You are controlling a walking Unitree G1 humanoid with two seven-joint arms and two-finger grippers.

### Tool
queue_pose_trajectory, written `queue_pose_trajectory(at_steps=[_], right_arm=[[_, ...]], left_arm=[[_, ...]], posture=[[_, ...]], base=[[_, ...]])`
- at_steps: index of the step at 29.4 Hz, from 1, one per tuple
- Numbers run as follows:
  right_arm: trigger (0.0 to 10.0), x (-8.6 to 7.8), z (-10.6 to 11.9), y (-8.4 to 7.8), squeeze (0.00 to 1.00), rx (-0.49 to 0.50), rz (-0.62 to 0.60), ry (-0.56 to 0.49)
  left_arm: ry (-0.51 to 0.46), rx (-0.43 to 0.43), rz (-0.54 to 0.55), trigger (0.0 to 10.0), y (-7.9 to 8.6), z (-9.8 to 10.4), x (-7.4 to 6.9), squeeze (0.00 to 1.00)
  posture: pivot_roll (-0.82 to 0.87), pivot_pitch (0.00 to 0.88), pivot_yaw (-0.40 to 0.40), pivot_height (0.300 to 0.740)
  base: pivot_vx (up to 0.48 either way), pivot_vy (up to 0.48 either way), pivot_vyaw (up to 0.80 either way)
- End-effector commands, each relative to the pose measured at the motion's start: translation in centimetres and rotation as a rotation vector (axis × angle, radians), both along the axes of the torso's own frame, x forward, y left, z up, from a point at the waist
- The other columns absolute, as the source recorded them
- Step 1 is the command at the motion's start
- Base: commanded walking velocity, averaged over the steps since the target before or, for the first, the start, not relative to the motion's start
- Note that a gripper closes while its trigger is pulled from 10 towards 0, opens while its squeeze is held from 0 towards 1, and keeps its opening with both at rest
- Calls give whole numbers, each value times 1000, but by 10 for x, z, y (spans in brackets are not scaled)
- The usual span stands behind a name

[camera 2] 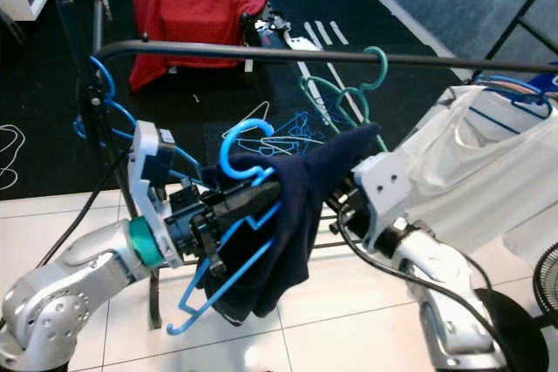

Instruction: Hang hanger

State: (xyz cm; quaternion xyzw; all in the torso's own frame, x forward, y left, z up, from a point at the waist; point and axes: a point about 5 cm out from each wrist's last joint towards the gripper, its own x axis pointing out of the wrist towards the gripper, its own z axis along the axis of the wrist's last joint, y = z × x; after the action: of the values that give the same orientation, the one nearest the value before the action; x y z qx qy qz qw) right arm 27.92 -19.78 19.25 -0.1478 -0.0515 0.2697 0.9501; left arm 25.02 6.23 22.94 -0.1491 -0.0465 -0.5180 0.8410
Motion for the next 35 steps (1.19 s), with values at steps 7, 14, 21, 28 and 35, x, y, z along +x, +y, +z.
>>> queue_pose_trajectory(at_steps=[7,14,21,28,35], right_arm=[[0,-22,5,10,0,-11,140,42],[0,-39,-10,17,0,-63,241,144],[0,-60,-35,11,0,-220,303,304],[0,-48,-30,-1,0,-258,181,237],[10000,-8,13,-34,545,-172,-158,-28]], left_arm=[[-16,-17,15,10000,-8,4,2,0],[-21,-27,36,10000,-12,6,7,0],[-29,-46,49,10000,-16,8,9,0],[-24,-51,30,10000,-14,9,7,0],[-39,-9,-53,10000,-9,3,-6,0]], posture=[[-93,94,-1,740],[-93,96,-4,740],[-97,96,-2,740],[-97,95,0,740],[-91,87,2,740]], base=[[0,0,0],[0,0,0],[0,0,0],[0,0,0],[0,0,0]])
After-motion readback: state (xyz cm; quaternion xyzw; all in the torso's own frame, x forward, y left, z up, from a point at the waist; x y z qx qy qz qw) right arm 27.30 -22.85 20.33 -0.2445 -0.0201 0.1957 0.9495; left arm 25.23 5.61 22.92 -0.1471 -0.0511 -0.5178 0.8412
